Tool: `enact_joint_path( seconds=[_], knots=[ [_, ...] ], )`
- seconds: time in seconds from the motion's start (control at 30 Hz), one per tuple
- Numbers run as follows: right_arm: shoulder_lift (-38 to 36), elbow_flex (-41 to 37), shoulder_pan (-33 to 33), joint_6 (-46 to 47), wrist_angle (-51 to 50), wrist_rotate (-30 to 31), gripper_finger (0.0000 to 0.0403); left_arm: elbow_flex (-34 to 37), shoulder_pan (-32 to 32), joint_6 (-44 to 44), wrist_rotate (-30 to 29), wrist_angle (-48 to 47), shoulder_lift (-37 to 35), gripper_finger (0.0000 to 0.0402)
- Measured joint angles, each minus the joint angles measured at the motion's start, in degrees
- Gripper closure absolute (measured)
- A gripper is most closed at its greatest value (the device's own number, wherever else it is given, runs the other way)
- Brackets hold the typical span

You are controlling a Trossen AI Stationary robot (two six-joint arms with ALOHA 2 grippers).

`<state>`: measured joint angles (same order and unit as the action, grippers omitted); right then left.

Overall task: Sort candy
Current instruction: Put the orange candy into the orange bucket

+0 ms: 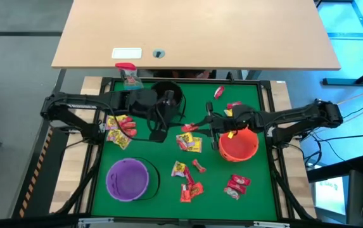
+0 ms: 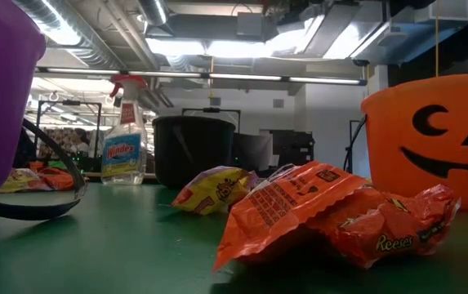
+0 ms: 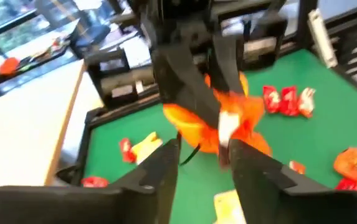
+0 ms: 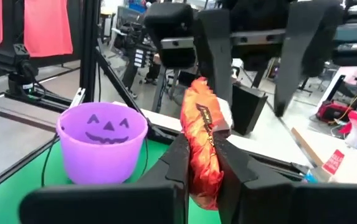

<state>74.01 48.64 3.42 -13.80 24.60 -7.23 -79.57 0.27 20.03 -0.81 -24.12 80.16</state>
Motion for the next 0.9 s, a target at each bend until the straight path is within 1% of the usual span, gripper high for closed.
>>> enact_joint_path(
  seconds=[0.13, 0.2, 0.33, 0.4, 0.5, 0.6, 0.67, 0.83, 0.9],
  knots=[
    [-3.41, 0.02, 0.00, 0.00, -4.35, 1.44, 0.0359, -0.01, -1.27, -0.07, -5.15, -3.27, -2.29, 0.0223],
    [-5.99, 0.04, 0.00, 0.00, -8.88, 2.62, 0.0359, 0.00, -2.10, -0.10, -7.30, -5.94, -3.59, 0.0211],
    [-12.22, 0.04, 0.00, 0.27, -19.65, 4.57, 0.0358, -0.04, -3.18, -1.35, -11.64, -10.56, -5.86, 0.0205],
    [-15.84, 0.34, 0.00, 2.14, -26.36, 5.00, 0.0358, -0.04, -3.17, -2.63, -12.68, -13.49, -7.21, 0.0205],
    [-20.17, 2.96, -0.02, 7.68, -39.19, 5.16, 0.0358, -0.04, -3.16, -5.31, -12.80, -17.30, -9.03, 0.0206],
    [-22.76, 5.93, 0.00, 14.08, -52.00, 4.41, 0.0358, -0.04, -3.19, -7.60, -13.60, -20.94, -10.30, 0.0207],
    [-23.47, 7.43, 0.00, 18.67, -60.07, 2.80, 0.0358, -0.02, -3.17, -8.60, -14.18, -22.53, -11.01, 0.0207],
    [-23.95, 8.22, 0.00, 29.41, -73.60, -2.82, 0.0357, -0.02, -3.19, -9.48, -15.16, -24.09, -12.72, 0.0208],
    [-23.26, 8.22, 0.00, 33.22, -79.53, -3.94, 0.0357, 0.32, -3.19, -10.28, -15.71, -24.87, -12.95, 0.0208]
  ],
)
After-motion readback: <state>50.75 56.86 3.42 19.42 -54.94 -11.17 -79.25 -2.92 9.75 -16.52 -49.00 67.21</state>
